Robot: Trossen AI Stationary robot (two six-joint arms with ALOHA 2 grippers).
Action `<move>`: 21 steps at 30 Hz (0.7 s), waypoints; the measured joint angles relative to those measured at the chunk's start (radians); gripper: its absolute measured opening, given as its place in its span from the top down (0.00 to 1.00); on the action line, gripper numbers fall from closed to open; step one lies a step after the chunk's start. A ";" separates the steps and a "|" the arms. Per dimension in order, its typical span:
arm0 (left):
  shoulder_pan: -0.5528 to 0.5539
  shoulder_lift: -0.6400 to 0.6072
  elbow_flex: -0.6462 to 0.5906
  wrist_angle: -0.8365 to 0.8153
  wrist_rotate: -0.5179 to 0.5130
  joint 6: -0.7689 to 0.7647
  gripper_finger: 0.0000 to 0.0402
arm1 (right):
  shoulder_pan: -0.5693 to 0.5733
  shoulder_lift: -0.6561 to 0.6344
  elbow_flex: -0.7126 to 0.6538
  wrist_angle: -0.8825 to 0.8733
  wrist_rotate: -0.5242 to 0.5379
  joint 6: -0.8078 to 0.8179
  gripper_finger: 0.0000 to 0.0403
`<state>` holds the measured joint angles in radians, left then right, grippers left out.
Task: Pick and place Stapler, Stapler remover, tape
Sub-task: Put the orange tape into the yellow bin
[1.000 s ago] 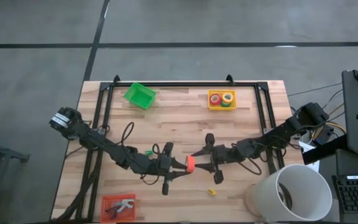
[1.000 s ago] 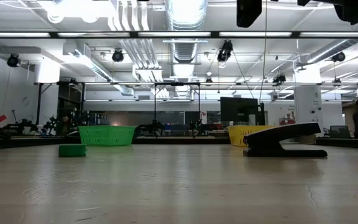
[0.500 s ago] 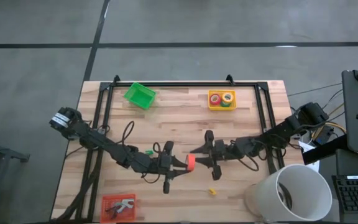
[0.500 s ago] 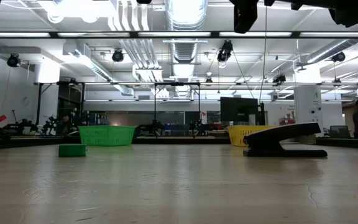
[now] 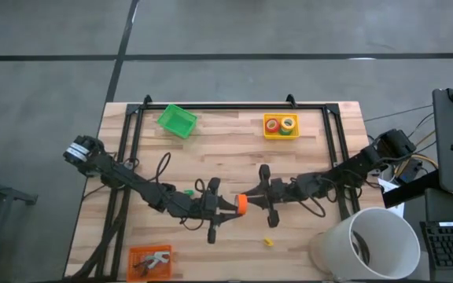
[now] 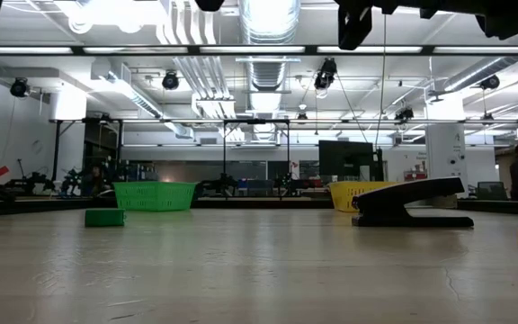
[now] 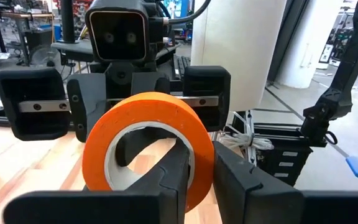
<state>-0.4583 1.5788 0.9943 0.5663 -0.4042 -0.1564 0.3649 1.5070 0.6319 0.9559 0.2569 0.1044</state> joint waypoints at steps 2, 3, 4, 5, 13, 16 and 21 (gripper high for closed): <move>0.000 0.008 0.000 0.002 -0.001 -0.002 0.85 | 0.000 0.000 0.000 -0.008 0.000 -0.003 0.92; 0.000 0.011 0.000 0.002 -0.001 -0.003 0.85 | 0.001 0.000 0.000 -0.011 0.001 -0.004 0.92; 0.000 0.014 0.000 0.002 -0.001 -0.002 0.84 | 0.001 0.000 0.000 -0.015 0.002 -0.004 0.92; 0.000 0.016 0.000 0.002 -0.001 -0.002 0.84 | 0.001 0.000 0.000 -0.016 0.002 -0.004 0.91; -0.002 0.011 0.000 -0.009 -0.001 -0.043 0.83 | 0.001 0.000 0.000 -0.033 0.004 -0.007 0.91; -0.002 -0.007 0.000 -0.027 -0.003 -0.090 0.78 | 0.000 0.000 0.001 -0.037 0.008 -0.007 0.91; -0.002 -0.043 0.000 -0.100 -0.048 -0.109 0.65 | 0.000 0.000 0.001 -0.048 0.008 -0.004 0.91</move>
<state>-0.4603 1.5360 0.9939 0.4658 -0.4523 -0.2651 0.3653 1.5073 0.6327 0.9075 0.2653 0.1003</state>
